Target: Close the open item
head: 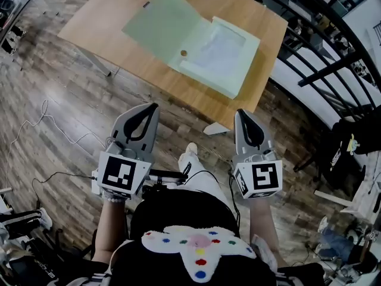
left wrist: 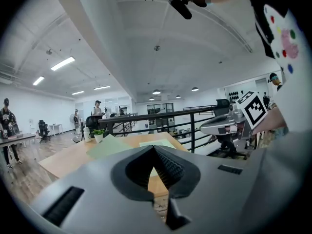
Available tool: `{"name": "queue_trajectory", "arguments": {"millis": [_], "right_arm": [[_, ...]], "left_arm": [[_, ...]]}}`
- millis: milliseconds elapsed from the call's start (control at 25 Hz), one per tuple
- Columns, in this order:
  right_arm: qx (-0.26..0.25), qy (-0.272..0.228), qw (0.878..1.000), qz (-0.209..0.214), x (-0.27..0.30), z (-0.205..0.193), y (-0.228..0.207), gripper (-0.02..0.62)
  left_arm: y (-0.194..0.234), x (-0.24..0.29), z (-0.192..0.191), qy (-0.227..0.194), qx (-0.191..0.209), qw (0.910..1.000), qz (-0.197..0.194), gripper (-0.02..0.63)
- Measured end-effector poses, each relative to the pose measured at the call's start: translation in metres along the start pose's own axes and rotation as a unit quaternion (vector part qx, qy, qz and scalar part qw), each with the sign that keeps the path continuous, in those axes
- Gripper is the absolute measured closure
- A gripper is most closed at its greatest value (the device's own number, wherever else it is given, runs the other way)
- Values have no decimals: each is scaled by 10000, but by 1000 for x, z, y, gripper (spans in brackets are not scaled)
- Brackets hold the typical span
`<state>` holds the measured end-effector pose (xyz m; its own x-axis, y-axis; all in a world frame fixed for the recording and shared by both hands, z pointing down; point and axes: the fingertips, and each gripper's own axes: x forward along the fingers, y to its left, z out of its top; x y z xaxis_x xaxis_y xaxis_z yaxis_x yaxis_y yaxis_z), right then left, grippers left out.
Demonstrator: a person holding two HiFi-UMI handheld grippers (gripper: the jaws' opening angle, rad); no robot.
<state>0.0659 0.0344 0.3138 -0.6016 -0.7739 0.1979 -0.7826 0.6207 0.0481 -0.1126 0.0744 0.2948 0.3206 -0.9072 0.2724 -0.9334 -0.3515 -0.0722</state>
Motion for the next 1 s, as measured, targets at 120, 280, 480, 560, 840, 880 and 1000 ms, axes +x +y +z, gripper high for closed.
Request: {"name": "queue_trajectory", "arguments": {"millis": [120, 280, 480, 560, 840, 880, 1000], "right_arm": [[26, 22, 10000, 65, 18, 2, -19, 588], [84, -3, 9999, 107, 35, 8, -41, 588], [147, -13, 9998, 129, 56, 8, -66, 588], [130, -1, 9998, 165, 60, 9, -70, 588], [141, -21, 9996, 247, 71, 13, -80, 588], [139, -30, 9996, 255, 71, 14, -80, 588], [113, -45, 9995, 299, 74, 18, -81, 588]], "left_arm": [[5, 22, 7, 31, -20, 10000, 58, 601], [9, 46, 16, 69, -48, 9999, 100, 601], [18, 72, 20, 83, -35, 9997, 239, 601], [21, 77, 22, 73, -31, 9996, 280, 601], [22, 86, 28, 44, -113, 9992, 376, 601], [23, 87, 29, 53, -118, 9992, 382, 601], [26, 89, 32, 55, -143, 9990, 409, 601]]}}
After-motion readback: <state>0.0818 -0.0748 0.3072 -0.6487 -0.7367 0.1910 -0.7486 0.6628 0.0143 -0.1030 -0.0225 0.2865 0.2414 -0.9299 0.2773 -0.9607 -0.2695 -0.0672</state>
